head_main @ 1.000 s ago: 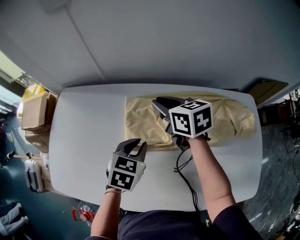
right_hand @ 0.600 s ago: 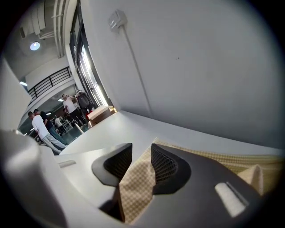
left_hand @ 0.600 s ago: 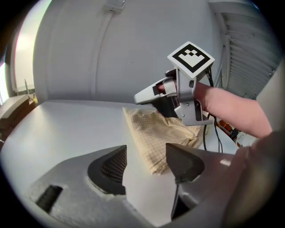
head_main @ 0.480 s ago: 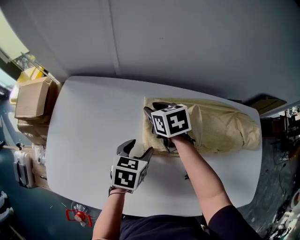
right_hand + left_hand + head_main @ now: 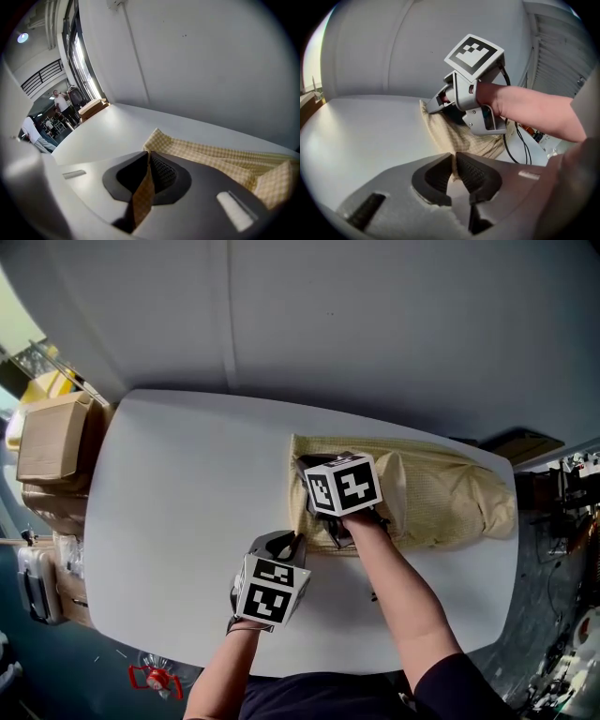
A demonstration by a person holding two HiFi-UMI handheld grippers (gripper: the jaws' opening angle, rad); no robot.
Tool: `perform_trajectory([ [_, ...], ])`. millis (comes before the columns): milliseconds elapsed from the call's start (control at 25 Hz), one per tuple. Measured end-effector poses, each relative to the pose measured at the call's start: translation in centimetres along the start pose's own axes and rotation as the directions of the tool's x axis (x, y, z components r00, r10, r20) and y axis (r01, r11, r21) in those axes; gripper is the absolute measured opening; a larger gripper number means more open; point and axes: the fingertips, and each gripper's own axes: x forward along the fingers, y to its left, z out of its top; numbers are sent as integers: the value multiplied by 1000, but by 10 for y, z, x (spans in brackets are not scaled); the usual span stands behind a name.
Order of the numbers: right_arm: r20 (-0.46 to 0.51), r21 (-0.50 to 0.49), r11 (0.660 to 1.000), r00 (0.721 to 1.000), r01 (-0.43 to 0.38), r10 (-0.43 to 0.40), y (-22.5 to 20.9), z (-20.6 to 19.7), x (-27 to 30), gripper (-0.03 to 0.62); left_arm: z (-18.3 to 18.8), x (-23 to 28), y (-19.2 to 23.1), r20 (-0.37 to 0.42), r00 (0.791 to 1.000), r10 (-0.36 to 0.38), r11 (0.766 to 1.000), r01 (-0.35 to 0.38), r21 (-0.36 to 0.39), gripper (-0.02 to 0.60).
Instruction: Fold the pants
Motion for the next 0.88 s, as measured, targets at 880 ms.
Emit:
perform_trajectory([
  [880,373,38,980,913,-194,166,-85,35,-201,15,113,-31,-160,252,968,-12,976,-43,213,21],
])
